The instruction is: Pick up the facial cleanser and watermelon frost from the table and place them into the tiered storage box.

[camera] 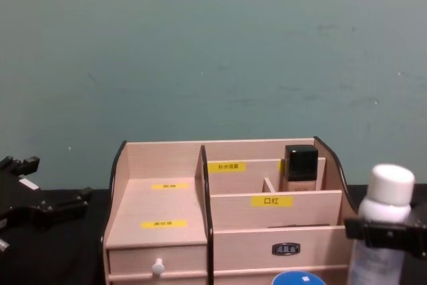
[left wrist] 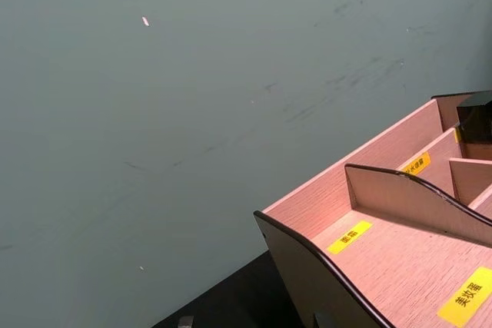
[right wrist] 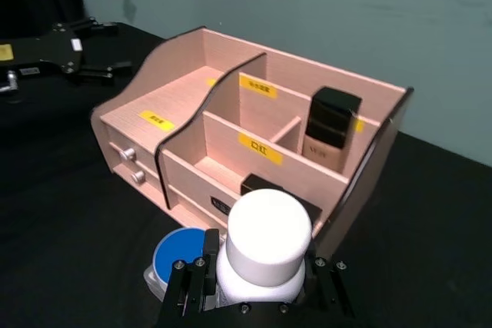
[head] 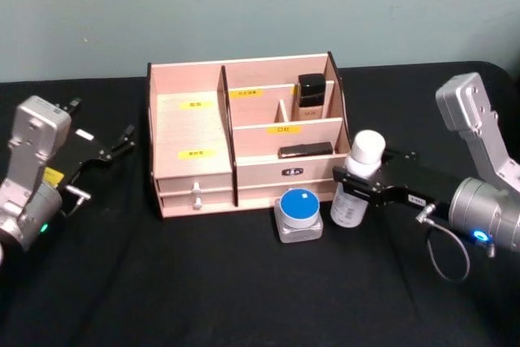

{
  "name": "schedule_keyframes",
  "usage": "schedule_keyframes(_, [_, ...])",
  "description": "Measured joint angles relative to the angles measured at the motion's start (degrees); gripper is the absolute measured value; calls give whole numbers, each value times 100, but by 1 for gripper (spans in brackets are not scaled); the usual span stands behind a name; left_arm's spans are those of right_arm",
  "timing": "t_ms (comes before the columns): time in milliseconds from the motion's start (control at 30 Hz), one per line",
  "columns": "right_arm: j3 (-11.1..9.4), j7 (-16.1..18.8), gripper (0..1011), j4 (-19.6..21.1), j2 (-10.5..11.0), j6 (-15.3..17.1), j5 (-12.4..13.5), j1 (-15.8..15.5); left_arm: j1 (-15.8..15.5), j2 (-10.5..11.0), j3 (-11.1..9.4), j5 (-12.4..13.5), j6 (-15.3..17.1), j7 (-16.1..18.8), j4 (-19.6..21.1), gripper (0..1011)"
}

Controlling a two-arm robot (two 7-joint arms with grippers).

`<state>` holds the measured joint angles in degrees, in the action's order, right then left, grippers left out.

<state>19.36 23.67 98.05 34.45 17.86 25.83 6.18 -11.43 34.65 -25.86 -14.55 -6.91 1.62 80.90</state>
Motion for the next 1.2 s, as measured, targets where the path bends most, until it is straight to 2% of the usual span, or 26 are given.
schedule_keyframes(200, [73, 10, 604, 267, 147, 214, -55, 175, 0, 0, 0, 0, 0, 0, 0, 1010])
schedule_keyframes(400, [160, 81, 604, 567, 303, 492, -177, 593, 0, 0, 0, 0, 0, 0, 0, 1010])
schedule_keyframes(533, [199, 108, 604, 607, 298, 535, -222, 831, 0, 0, 0, 0, 0, 0, 0, 1010])
schedule_keyframes(700, [359, 177, 604, 445, 119, 537, -307, 1346, 0, 0, 0, 0, 0, 0, 0, 1010])
schedule_keyframes(833, [476, 227, 604, 254, -36, 521, -329, 1611, 0, 0, 0, 0, 0, 0, 0, 1009])
schedule_keyframes(933, [650, 294, 604, -48, -230, 479, -382, 1927, 0, 0, 0, 0, 0, 0, 0, 1010])
schedule_keyframes(1200, [890, 415, 604, -660, -571, 292, -435, 2373, 0, 0, 0, 0, 0, 0, 0, 1009])
